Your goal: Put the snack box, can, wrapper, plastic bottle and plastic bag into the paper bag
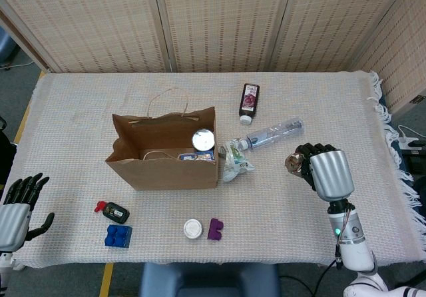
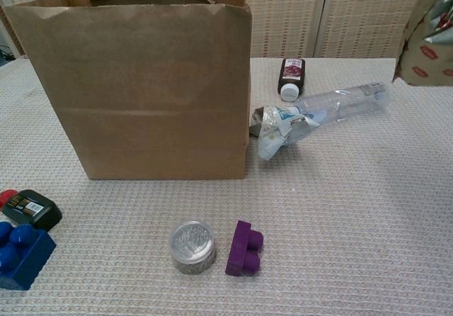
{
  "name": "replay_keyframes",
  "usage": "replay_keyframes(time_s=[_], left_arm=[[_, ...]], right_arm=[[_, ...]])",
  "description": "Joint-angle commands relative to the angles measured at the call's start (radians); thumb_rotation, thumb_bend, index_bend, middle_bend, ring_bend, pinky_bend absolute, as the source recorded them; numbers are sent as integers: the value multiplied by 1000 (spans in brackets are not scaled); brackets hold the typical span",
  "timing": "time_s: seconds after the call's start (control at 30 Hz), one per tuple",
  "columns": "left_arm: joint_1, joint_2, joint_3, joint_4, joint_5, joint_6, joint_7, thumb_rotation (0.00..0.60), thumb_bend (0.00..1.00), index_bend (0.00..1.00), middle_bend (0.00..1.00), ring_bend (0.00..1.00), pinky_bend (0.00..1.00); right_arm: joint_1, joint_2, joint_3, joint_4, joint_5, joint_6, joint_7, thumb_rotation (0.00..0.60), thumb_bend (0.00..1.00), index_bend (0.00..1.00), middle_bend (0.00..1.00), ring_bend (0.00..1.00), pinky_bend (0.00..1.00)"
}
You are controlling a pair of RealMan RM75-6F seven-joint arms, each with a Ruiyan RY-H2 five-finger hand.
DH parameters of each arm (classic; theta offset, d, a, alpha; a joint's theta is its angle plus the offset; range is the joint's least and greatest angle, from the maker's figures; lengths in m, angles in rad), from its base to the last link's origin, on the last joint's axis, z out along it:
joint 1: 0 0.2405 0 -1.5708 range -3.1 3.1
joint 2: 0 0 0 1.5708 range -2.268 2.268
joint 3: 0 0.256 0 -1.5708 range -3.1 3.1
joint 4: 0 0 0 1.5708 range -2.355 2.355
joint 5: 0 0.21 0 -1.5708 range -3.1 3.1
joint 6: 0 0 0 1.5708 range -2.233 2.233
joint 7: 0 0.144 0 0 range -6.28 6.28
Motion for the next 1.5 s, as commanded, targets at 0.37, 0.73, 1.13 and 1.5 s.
replay_keyframes(time_s=[0.37,0.73,1.13,1.5], left_arm=[[-1,2,1,2,3,-3,-14,600,368,75,0,0,0],[0,3,3,8,7,0,-26,600,368,75,0,0,0],[0,3,2,11,7,-1,-30,600,368,78,0,0,0],[-1,5,3,15,7,-2,-38,600,368,82,0,0,0]], right_arm=[[234,-86,284,-71,80,-17,-207,600,554,758,596,588,644],[437,-303,337,27,124,-23,-357,600,554,753,596,588,644],[601,-503,368,264,195,-57,-376,600,553,752,596,588,642],[721,-692,392,442,230,-55,-270,600,554,742,596,589,640]])
